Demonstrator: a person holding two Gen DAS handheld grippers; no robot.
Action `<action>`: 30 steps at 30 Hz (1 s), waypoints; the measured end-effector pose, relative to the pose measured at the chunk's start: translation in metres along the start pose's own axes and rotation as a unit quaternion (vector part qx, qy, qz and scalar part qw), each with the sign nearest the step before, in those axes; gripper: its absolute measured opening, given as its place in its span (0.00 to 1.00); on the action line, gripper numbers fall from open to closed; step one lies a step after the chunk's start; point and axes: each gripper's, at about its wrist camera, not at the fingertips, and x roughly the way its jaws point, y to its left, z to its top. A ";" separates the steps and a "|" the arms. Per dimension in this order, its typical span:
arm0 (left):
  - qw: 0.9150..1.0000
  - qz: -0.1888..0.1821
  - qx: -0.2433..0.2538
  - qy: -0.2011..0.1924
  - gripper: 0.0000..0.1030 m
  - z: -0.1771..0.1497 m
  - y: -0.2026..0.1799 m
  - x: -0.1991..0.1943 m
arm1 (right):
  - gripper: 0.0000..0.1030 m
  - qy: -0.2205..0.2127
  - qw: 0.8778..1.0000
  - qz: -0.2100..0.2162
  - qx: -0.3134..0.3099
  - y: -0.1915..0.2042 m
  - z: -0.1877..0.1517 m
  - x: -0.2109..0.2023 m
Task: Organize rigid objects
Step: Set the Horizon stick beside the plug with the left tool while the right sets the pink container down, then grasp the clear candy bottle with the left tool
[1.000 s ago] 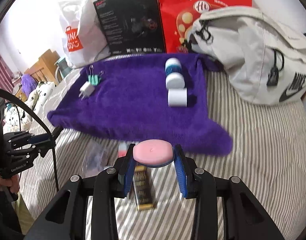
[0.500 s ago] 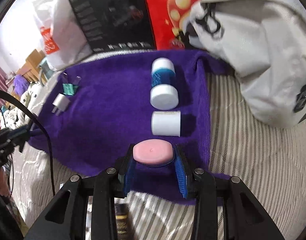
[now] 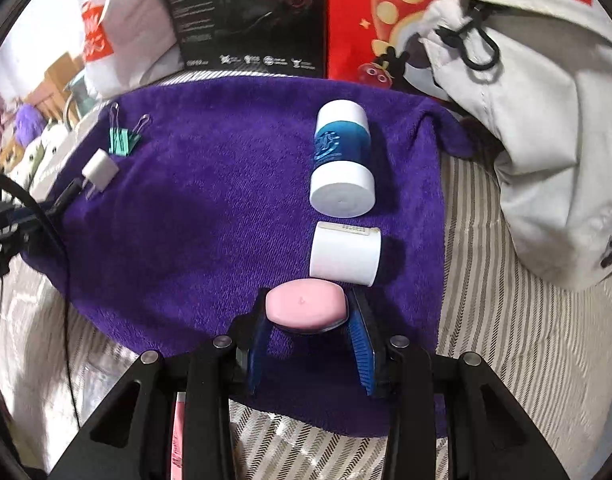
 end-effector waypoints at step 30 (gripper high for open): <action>0.998 0.030 0.011 0.047 0.32 -0.008 -0.003 0.023 | 0.58 -0.010 1.000 0.005 0.021 -0.013 -0.041 -0.071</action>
